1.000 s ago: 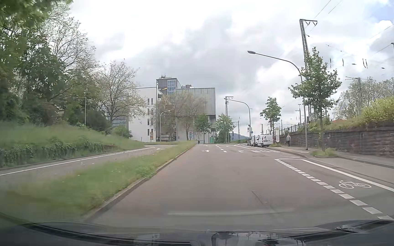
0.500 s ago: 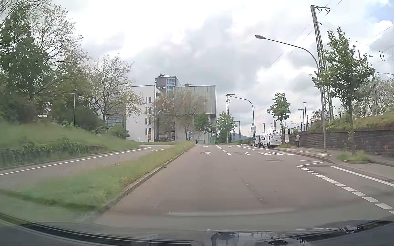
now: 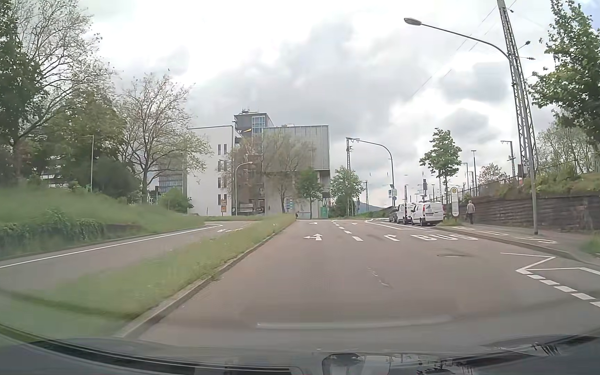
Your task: Follow the waypoints while adhering to traffic rules and regulations
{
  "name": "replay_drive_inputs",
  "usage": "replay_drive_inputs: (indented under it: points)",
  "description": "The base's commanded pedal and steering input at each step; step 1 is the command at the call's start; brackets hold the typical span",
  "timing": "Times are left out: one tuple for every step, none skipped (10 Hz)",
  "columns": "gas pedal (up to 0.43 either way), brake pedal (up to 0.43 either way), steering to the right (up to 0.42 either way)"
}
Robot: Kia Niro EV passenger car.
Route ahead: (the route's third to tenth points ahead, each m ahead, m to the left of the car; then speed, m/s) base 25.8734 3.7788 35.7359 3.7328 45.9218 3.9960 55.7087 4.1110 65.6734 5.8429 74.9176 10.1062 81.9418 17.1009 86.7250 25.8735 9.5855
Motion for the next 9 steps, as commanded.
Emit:
replay_drive_inputs:
  points:
    - [0.13,0.0,0.0]
    - [0.13,0.0,0.0]
    - [0.13,0.0,0.0]
    - [0.13,0.0,0.0]
    - [0.13,0.0,0.0]
    - [0.13,0.0,0.0]
    - [0.118,0.0,0.0]
    - [0.087,0.0,0.0]
    - [0.087,0.0,0.0]
